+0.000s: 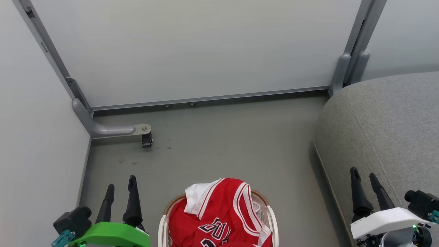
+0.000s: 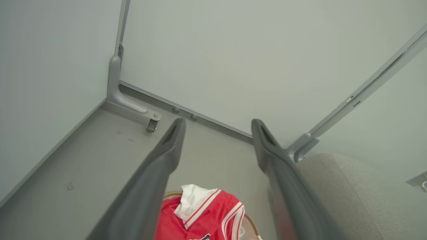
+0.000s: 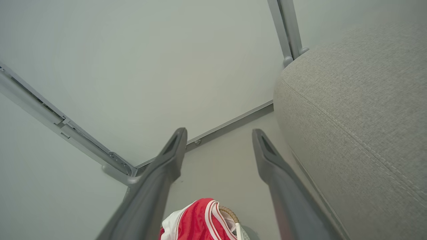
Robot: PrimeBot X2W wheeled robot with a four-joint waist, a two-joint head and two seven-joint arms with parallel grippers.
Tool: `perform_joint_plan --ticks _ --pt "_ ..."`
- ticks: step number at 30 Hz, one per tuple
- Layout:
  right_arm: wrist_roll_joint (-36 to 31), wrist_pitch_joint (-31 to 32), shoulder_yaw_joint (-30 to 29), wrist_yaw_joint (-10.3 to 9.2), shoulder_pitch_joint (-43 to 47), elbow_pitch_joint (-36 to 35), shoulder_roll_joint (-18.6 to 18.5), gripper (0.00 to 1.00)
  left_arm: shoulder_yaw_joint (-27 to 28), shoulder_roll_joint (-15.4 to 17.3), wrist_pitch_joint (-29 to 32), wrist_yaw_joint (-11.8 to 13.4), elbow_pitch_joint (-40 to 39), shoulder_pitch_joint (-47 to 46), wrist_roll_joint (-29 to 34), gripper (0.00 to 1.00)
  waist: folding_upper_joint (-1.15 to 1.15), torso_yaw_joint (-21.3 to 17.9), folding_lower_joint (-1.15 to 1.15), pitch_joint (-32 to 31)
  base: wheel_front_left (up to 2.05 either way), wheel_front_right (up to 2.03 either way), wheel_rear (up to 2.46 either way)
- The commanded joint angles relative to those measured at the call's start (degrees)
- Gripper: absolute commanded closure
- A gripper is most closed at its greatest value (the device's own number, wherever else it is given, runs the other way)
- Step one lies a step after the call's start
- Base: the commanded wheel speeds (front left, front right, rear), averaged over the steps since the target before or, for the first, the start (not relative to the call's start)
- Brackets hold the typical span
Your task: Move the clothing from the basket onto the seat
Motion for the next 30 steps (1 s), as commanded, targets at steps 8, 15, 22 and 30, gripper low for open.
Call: perform_joint_plan --ticks 8,15,22,30 --pt "-5.97 -1.54 0.21 0.01 0.99 -0.06 -0.47 0.00 -0.85 0.47 -1.53 0.69 0.17 0.90 5.43 0.00 0.00 -0.03 0.00 -0.30 0.00 0.00 0.00" --pt "-9.98 -2.44 0.42 0.02 1.27 0.30 -0.49 0.00 -1.35 0.49 -2.41 0.87 0.46 1.40 8.62 0.00 0.00 0.01 0.00 -0.54 0.00 0.00 0.00" --pt "-14.43 -3.37 0.68 0.02 1.80 0.32 -0.52 0.00 -1.47 0.51 -3.35 1.11 0.63 1.90 11.62 0.00 0.00 0.01 0.00 -0.68 0.00 0.00 0.00" --pt "-18.49 -4.32 0.59 0.02 2.30 0.12 -0.56 0.00 -1.85 0.53 -4.34 1.19 1.32 2.31 14.58 0.00 0.00 -0.01 0.00 -0.72 0.00 0.00 0.00"
